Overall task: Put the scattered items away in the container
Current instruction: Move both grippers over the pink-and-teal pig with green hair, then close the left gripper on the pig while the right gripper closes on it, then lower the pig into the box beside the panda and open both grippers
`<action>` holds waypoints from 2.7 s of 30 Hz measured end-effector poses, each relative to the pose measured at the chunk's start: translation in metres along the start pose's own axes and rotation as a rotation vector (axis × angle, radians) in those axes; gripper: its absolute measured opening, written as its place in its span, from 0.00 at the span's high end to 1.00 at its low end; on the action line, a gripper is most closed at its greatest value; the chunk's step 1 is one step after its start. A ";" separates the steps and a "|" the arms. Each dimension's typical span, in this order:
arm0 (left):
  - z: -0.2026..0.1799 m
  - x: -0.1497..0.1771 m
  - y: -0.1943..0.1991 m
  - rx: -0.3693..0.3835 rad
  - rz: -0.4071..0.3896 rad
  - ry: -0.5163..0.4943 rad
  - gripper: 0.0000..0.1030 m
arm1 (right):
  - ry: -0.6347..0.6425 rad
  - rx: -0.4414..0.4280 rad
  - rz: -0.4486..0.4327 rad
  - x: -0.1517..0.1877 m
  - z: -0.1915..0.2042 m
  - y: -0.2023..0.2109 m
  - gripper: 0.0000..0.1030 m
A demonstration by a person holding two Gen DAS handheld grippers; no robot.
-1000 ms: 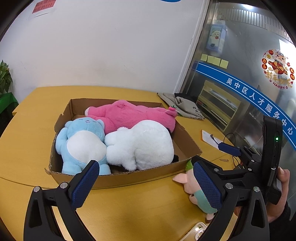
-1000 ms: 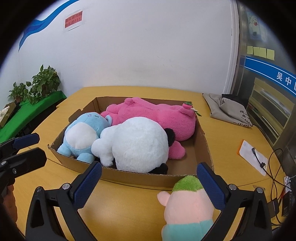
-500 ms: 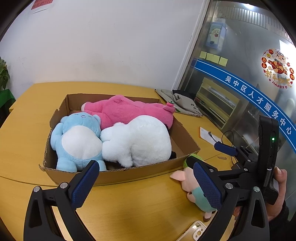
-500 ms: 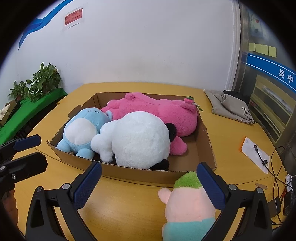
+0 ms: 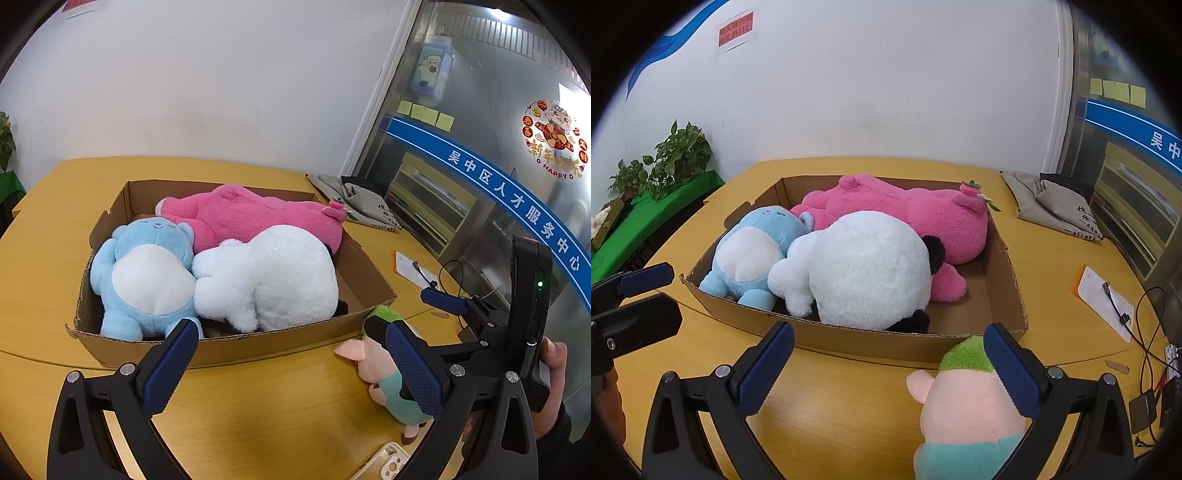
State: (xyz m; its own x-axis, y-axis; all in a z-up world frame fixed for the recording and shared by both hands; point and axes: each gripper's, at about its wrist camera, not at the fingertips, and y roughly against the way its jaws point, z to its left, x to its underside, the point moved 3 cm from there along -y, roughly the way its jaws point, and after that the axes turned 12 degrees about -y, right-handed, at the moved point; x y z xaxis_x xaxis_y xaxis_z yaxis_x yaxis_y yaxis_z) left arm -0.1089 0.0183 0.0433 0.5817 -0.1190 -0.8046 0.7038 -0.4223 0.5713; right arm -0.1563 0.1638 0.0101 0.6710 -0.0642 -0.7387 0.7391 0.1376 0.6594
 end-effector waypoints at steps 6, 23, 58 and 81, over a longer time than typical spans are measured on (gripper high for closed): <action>-0.007 -0.001 -0.010 0.033 0.024 0.005 0.00 | -0.028 -0.016 -0.017 0.003 -0.016 0.010 0.01; -0.104 -0.008 -0.169 0.368 0.254 -0.047 0.00 | -0.070 -0.001 0.216 0.102 -0.106 0.009 0.02; -0.061 -0.172 -0.235 0.342 0.135 -0.220 0.26 | 0.061 -0.204 -0.116 -0.052 -0.091 -0.039 0.37; -0.056 -0.127 -0.289 0.220 0.362 -0.241 0.17 | 0.018 -0.198 0.102 -0.035 -0.110 -0.111 0.68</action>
State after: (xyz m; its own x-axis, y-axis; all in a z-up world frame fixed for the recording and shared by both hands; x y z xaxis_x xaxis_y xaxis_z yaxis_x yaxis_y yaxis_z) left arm -0.3634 0.2057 -0.0101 0.6436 -0.4875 -0.5900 0.3553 -0.4925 0.7945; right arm -0.2688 0.2593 -0.0528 0.7391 -0.0231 -0.6732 0.6405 0.3336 0.6918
